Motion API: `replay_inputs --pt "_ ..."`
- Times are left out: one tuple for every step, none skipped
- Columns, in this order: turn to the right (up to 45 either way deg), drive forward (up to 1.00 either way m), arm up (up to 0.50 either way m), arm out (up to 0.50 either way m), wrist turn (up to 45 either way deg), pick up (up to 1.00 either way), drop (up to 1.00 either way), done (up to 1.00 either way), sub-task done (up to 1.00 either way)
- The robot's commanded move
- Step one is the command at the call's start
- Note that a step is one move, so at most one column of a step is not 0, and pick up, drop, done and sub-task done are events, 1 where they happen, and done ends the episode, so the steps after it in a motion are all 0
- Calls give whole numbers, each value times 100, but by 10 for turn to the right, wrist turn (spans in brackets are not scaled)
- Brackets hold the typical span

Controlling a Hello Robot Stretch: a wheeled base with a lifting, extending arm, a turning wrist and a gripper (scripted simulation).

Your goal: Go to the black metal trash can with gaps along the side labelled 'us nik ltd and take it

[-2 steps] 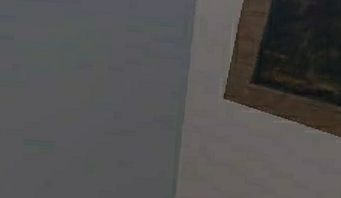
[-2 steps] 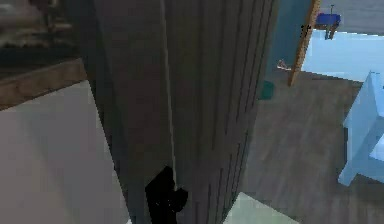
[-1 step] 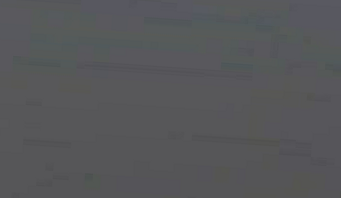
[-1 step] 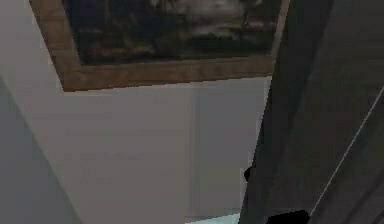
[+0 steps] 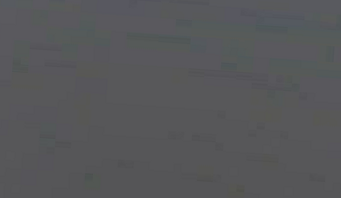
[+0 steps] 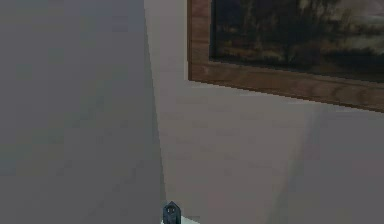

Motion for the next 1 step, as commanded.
replay_inputs --pt "0 0 8 0 0 0 0 0 0"
